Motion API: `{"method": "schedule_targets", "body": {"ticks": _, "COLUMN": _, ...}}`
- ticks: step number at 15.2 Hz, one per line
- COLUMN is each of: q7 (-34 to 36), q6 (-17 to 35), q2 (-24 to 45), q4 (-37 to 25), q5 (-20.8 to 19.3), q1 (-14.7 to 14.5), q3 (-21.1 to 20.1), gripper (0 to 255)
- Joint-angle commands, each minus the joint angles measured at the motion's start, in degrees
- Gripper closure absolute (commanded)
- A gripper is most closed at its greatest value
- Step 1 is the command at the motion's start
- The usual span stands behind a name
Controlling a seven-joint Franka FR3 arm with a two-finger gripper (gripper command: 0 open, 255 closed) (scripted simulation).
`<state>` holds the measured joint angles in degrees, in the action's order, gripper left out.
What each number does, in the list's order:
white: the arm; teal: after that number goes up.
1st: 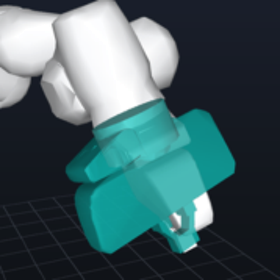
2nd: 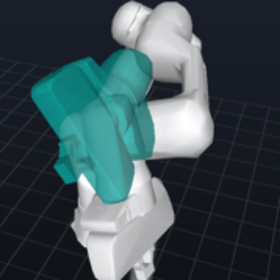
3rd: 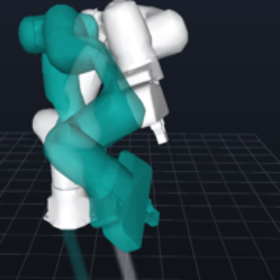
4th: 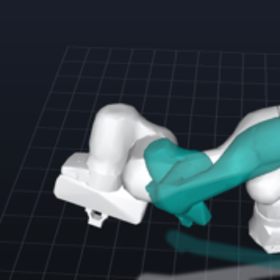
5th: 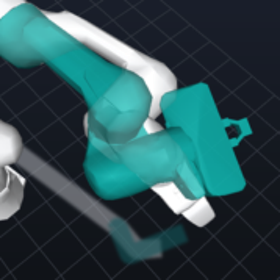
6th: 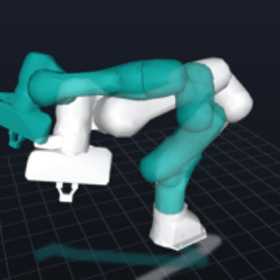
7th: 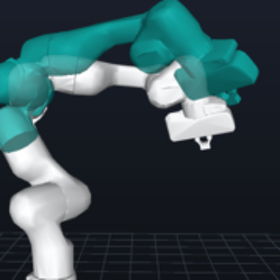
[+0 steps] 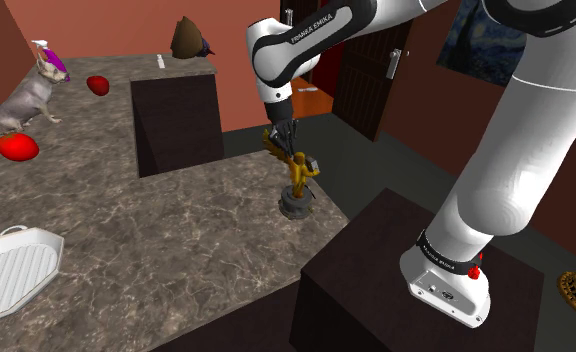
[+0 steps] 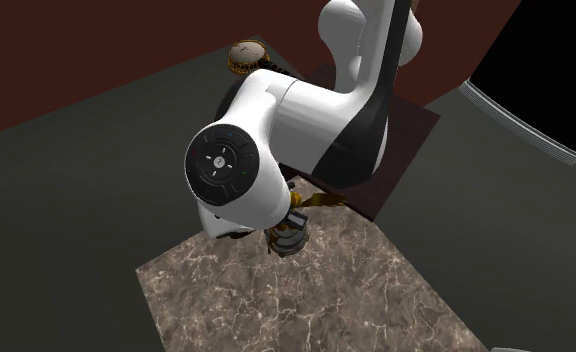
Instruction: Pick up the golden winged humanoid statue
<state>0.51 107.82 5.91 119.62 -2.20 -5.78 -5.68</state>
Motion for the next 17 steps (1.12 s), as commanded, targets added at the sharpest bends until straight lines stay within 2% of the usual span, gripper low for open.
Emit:
{"method": "schedule_targets", "body": {"ticks": 1, "q7": 0.0, "q6": -0.7, "q2": -0.3, "q4": -0.3, "q5": 0.1, "q1": 0.0, "q3": 0.0, "gripper": 255}}
{"method": "schedule_targets", "body": {"ticks": 15, "q7": -0.5, "q6": -10.9, "q2": -4.3, "q4": -6.6, "q5": 0.5, "q1": 0.0, "q3": -0.1, "gripper": 255}}
{"method": "schedule_targets", "body": {"ticks": 17, "q7": -0.5, "q6": -11.0, "q2": -4.3, "q4": -6.7, "q5": 0.5, "q1": 0.0, "q3": -0.1, "gripper": 255}}
